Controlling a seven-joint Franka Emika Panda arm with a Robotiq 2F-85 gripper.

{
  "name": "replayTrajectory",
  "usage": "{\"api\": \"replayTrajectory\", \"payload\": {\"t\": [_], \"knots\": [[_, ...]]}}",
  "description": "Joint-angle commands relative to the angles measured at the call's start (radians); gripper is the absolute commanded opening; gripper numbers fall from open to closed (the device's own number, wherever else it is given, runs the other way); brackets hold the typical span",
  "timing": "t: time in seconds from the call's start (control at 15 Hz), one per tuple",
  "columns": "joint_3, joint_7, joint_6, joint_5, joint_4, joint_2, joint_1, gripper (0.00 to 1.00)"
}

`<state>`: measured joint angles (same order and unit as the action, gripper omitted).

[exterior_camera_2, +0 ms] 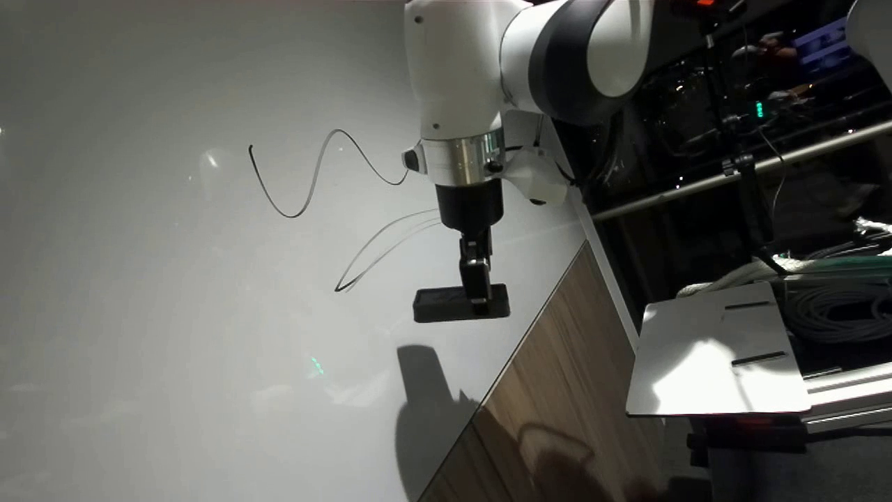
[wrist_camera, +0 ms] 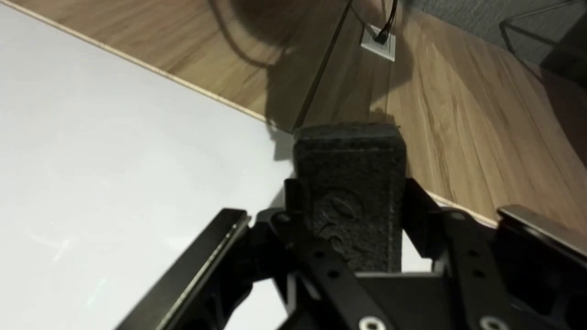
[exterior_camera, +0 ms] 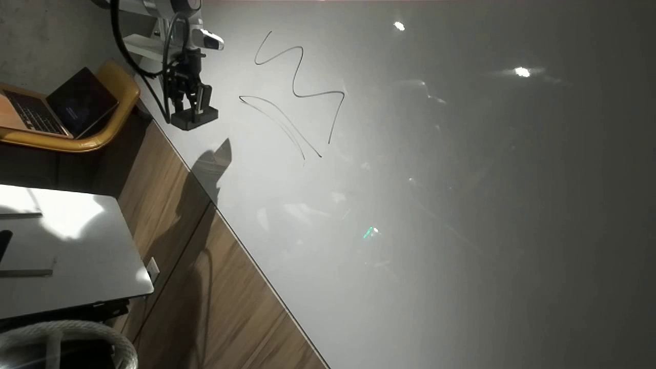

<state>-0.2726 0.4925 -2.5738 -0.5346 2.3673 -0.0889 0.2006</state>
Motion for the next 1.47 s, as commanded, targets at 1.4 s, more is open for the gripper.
{"api": "replayTrajectory", "payload": {"t": [1.4], "knots": [[-0.048,0.266,0.077,-0.386,-0.431,-0.019,-0.013,0.3]]}}
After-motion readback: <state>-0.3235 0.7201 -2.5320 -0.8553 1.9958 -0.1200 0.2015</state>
